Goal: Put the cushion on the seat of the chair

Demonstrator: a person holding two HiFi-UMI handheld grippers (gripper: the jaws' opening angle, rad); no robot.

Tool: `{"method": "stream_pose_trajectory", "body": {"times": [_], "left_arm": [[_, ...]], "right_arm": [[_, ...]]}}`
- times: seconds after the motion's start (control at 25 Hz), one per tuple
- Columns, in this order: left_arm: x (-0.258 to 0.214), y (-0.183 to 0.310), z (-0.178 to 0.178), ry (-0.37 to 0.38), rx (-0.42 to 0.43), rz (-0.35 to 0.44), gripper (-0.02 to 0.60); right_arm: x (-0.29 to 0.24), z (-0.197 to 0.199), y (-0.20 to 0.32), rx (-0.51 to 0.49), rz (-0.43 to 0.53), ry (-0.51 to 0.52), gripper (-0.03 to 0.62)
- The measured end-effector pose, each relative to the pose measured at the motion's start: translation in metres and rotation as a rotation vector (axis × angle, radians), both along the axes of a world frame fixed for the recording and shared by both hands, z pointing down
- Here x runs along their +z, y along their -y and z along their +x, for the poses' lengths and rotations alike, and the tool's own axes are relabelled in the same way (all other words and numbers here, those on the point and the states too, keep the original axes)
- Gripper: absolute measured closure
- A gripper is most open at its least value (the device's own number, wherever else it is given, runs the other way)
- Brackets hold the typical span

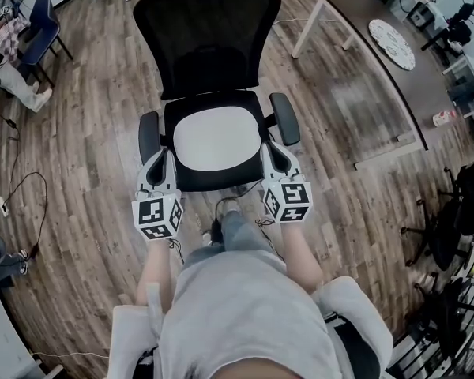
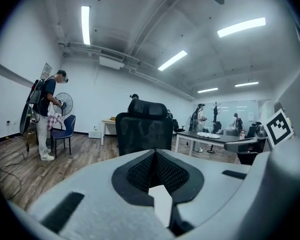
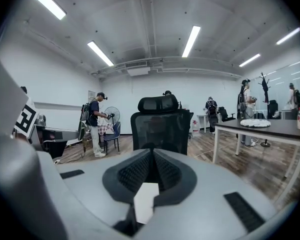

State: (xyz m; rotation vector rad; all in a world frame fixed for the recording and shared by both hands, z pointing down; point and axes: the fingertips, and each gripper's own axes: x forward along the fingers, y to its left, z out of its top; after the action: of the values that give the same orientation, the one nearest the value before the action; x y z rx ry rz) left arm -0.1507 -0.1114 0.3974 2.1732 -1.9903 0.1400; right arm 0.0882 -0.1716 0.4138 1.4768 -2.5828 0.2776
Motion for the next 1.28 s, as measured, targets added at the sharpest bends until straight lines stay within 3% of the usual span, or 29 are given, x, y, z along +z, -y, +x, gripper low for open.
{"method": "stream_pose_trajectory", "body": {"times": [0.64,1.28], "left_arm": [[-0.076,-0.023,0.000,0.017,0.009,0.146,0.569],[-0.116,-0.053,-0.004,0.029,-0.012,0.224,0.569]], "right_arm": [[-0.081,-0.003,-0.029,-0.010,0.171,0.003,0.571],[-0.116,0.006,-0.054,-0.004,0.245,0.018,0.571]]}}
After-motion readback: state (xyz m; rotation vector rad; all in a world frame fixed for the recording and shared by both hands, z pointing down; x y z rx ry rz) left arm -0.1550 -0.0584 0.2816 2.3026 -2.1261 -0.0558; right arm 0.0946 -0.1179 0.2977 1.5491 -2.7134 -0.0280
